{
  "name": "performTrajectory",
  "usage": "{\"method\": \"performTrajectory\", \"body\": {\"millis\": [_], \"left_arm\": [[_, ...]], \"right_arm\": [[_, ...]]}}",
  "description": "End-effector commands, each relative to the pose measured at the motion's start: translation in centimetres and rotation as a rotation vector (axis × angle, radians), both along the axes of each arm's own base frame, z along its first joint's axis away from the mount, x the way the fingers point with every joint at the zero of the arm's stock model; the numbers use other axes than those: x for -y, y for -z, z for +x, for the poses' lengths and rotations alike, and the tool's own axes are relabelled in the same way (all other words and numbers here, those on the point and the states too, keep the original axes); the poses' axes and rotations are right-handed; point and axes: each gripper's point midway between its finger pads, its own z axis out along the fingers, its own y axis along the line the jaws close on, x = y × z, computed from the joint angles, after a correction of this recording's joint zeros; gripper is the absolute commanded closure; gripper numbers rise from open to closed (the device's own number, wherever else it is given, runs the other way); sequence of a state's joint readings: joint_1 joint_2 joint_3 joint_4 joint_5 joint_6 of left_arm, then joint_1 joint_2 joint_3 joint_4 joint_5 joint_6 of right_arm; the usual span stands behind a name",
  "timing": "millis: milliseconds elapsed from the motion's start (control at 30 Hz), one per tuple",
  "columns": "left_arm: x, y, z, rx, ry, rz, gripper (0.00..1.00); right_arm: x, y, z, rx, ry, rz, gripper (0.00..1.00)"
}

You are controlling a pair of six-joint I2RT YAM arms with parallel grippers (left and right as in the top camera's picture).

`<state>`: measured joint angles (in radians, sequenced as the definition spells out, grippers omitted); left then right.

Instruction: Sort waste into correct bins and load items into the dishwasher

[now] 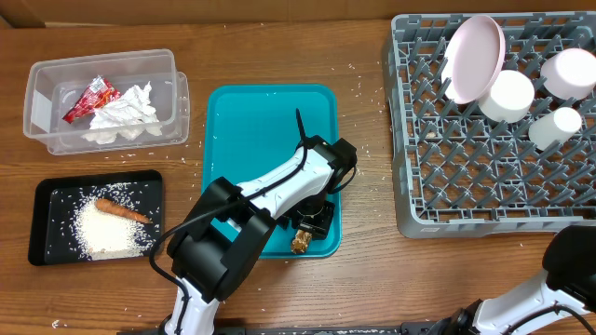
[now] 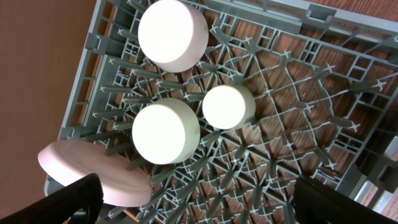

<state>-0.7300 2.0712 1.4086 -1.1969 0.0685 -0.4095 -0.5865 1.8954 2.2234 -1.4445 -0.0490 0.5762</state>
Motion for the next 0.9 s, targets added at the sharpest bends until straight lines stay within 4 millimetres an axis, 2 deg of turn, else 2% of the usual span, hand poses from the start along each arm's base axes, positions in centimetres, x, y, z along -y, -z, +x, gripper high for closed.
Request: {"method": "performTrajectory", "body": {"millis": [0, 167, 400, 533, 667, 700, 800, 867], "left_arm": [[0.3, 0.2, -0.5, -0.030, 0.008, -0.015, 0.45], [0.4, 0.2, -0.6, -0.036, 0.004, -0.021, 0.58], [-0.4, -0.1, -0.1, -0.058, -0.090, -0.024, 0.60], [-2.0, -1.1, 1.7, -0.049, -0.172, -0.027, 0.61], [-4.7, -3.4, 4.7, -0.018, -0.261, -0.037, 0.64], [-6.8, -5.1, 6.5, 0.015, -0.321, -0.023, 0.65], [-10.6, -8.0, 9.1, 0.094, -0.410, 0.004, 0.64], [-13.3, -10.3, 10.7, 0.154, -0.484, 0.003, 0.60]], "right_arm": [[-0.2, -0.3, 0.1, 0.011, -0.001, 0.000, 0.00], [-0.2, -0.3, 0.1, 0.011, -0.001, 0.000, 0.00], [-0.2, -0.3, 0.1, 0.011, -0.001, 0.000, 0.00], [-0.2, -0.3, 0.1, 0.011, -0.001, 0.000, 0.00], [-0.2, -0.3, 0.1, 0.011, -0.001, 0.000, 0.00], [-0.2, -0.3, 0.1, 0.011, -0.001, 0.000, 0.00], [-0.2, -0.3, 0.1, 0.011, -0.001, 0.000, 0.00], [-0.2, -0.3, 0.1, 0.011, -0.001, 0.001, 0.00]]}}
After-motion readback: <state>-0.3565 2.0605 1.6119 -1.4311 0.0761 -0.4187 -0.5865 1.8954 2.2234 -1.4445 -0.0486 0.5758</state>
